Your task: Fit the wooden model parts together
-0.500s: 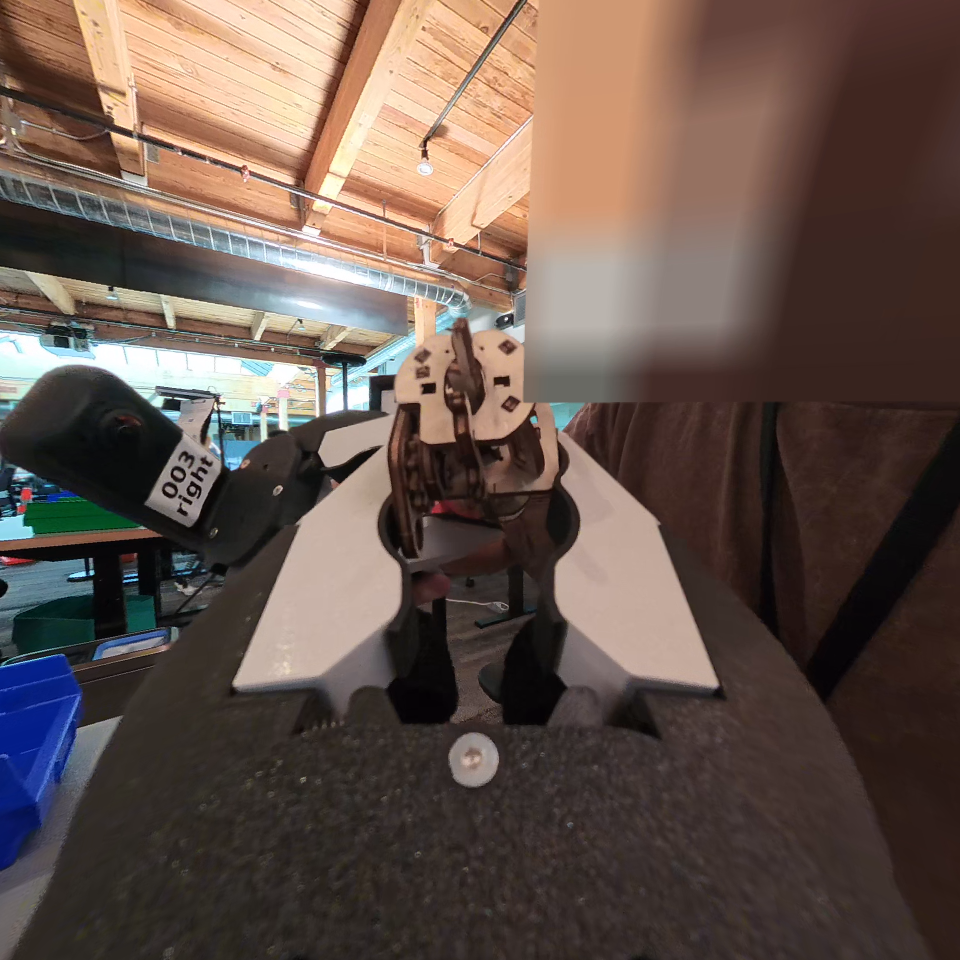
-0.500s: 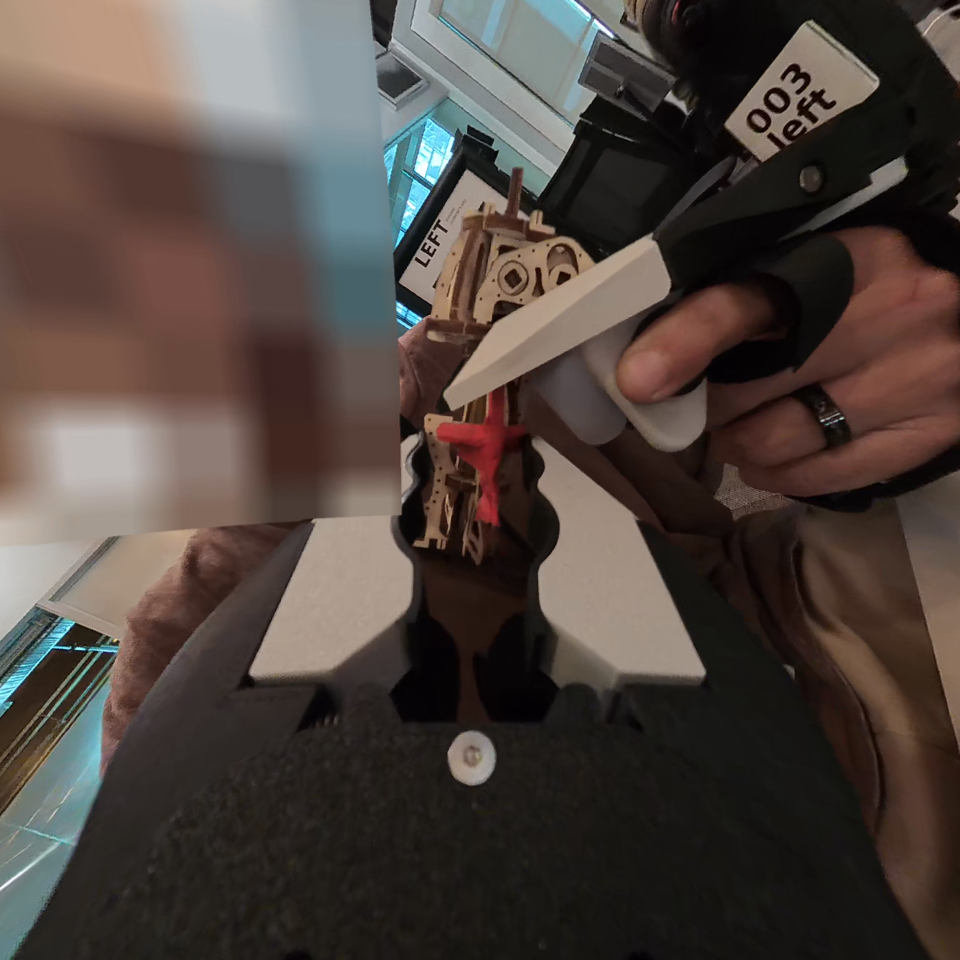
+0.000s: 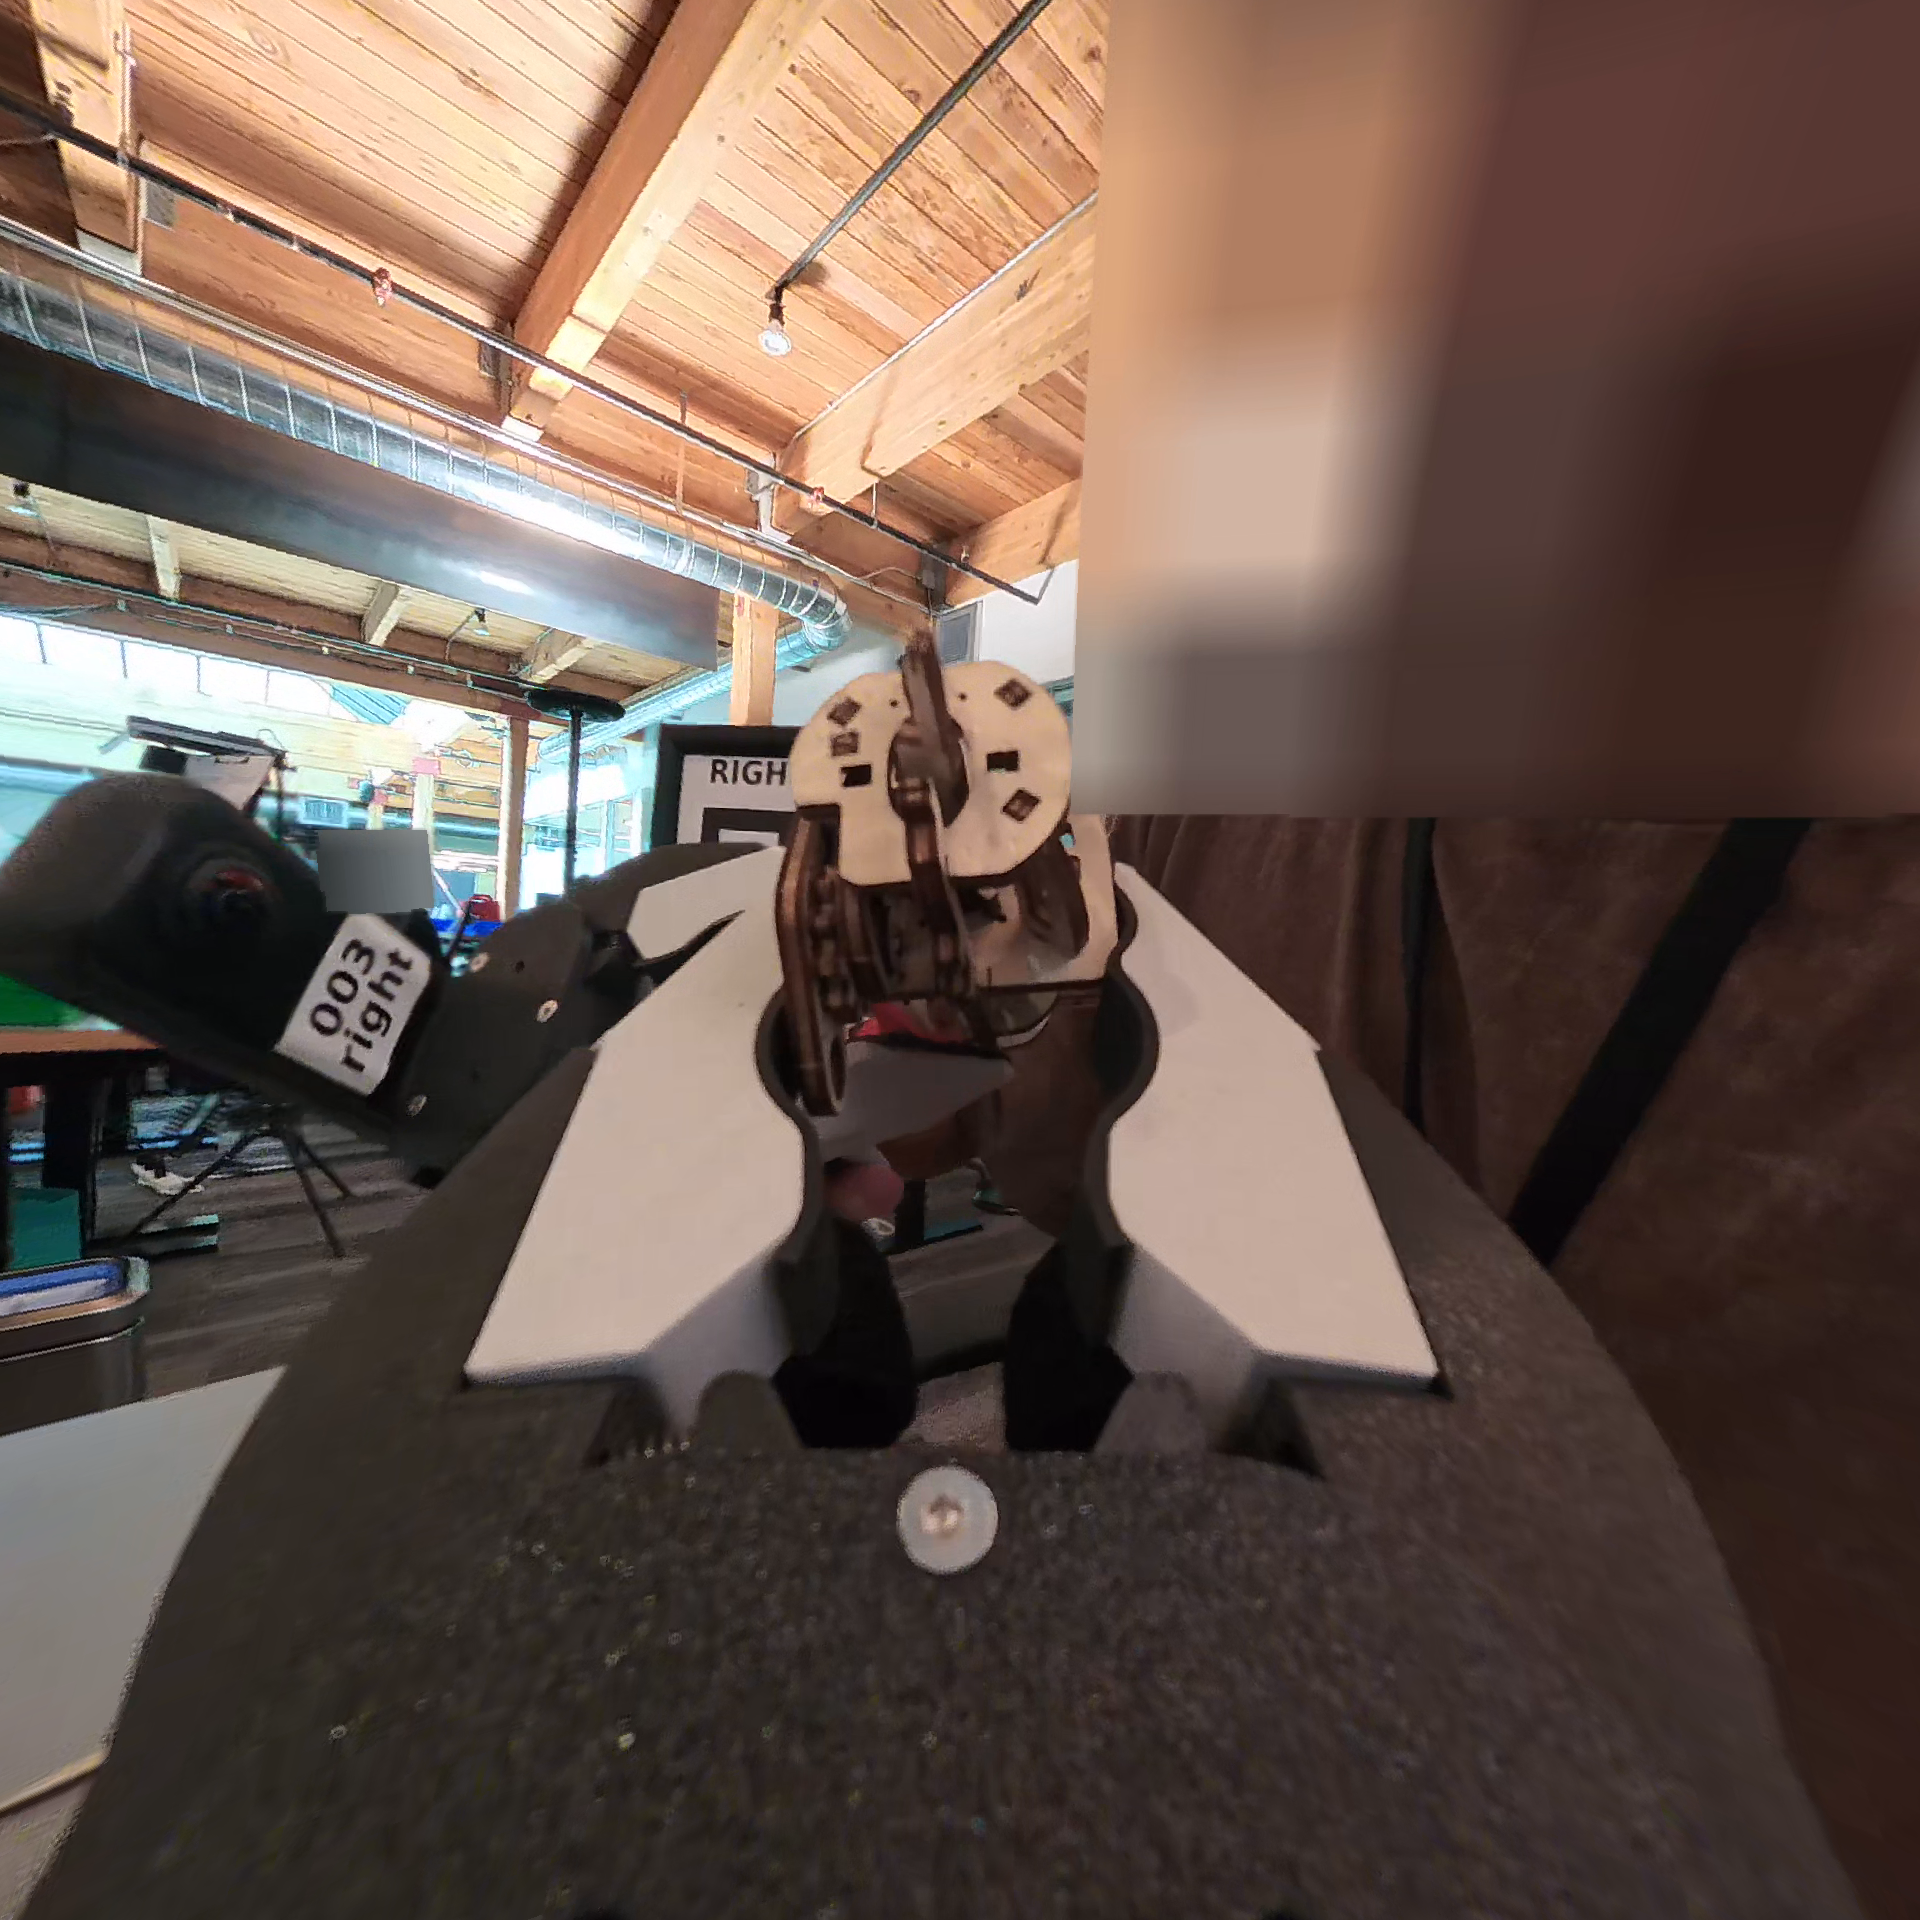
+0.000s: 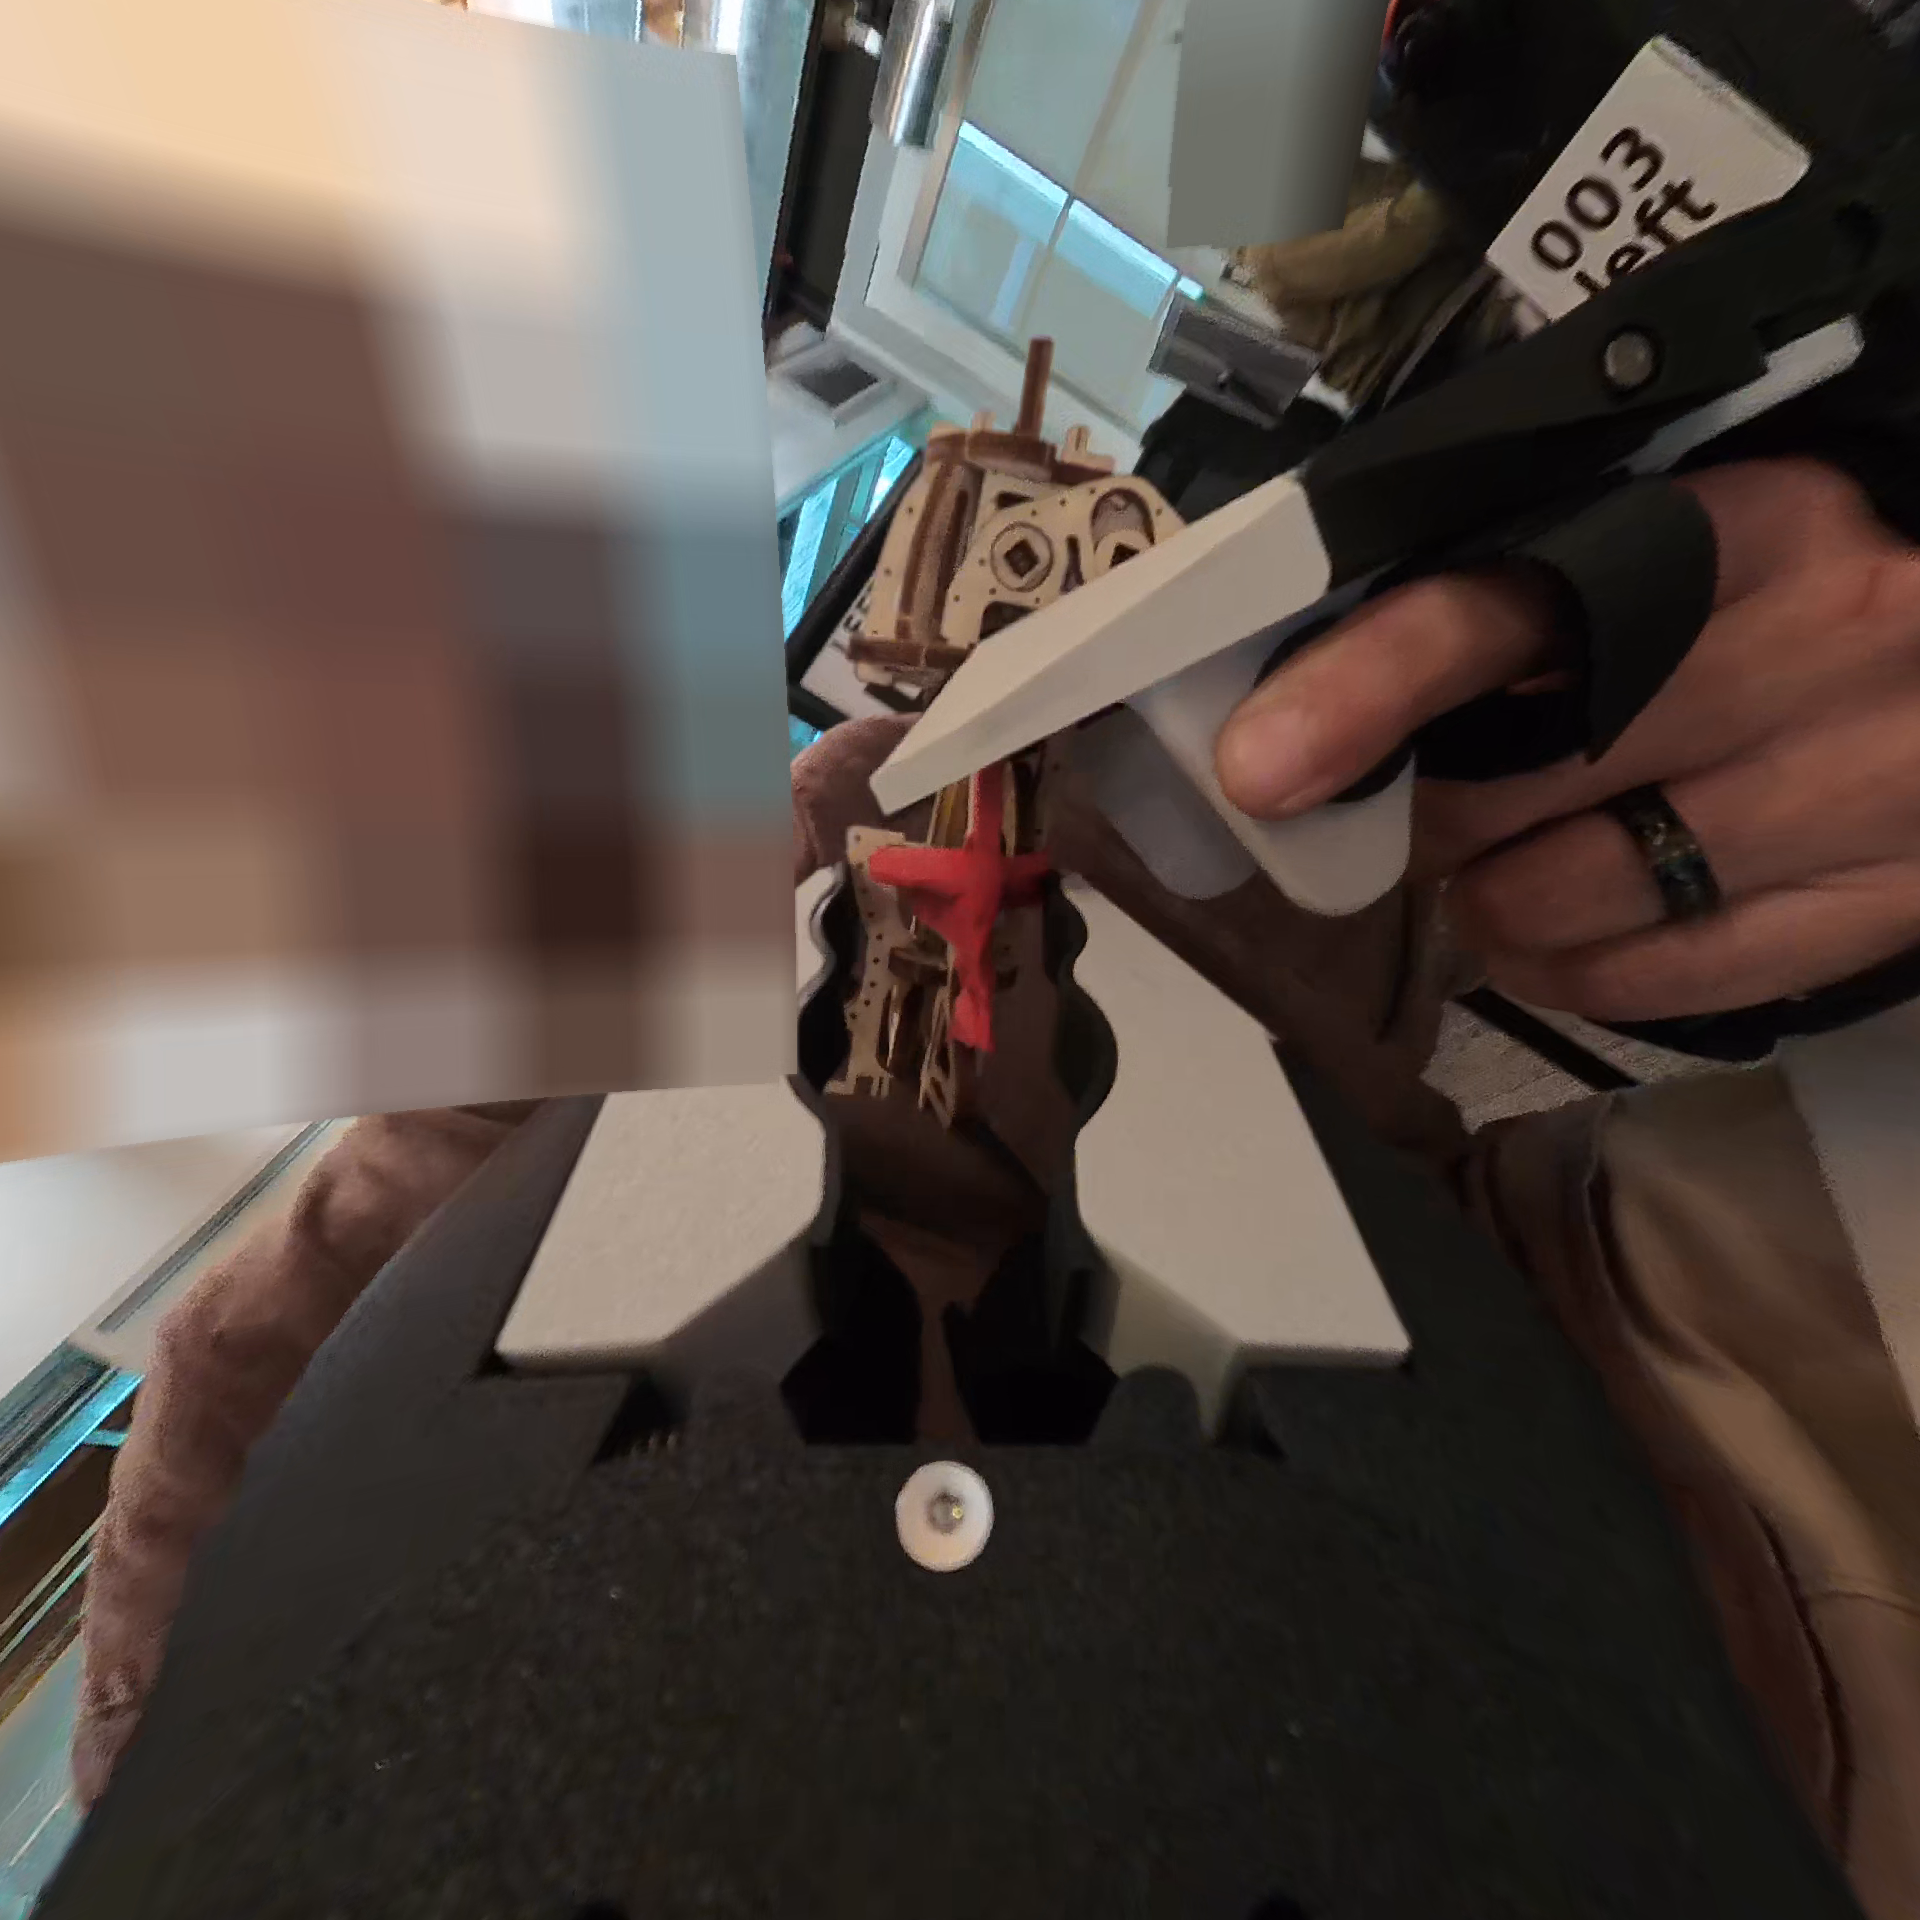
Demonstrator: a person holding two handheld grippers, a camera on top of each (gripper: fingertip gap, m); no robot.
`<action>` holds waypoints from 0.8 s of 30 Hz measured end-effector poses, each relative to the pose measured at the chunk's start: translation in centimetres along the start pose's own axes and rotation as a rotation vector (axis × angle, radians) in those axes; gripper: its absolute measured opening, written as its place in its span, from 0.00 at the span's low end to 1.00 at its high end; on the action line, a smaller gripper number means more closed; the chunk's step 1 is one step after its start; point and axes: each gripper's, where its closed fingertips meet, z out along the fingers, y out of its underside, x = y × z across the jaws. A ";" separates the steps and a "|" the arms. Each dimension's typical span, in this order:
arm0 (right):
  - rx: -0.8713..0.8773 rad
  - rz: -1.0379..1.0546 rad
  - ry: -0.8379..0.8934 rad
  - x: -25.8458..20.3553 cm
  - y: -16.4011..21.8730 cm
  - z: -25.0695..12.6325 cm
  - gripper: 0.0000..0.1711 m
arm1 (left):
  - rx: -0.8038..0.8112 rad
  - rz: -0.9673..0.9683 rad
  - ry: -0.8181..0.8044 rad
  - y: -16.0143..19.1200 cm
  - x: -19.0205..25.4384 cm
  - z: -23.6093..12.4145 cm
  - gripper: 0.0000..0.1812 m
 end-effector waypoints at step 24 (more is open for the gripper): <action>0.318 0.140 -0.167 10.0 -0.7 -5.4 0.21 | 0.080 -0.443 0.160 6.7 -7.1 -7.8 0.27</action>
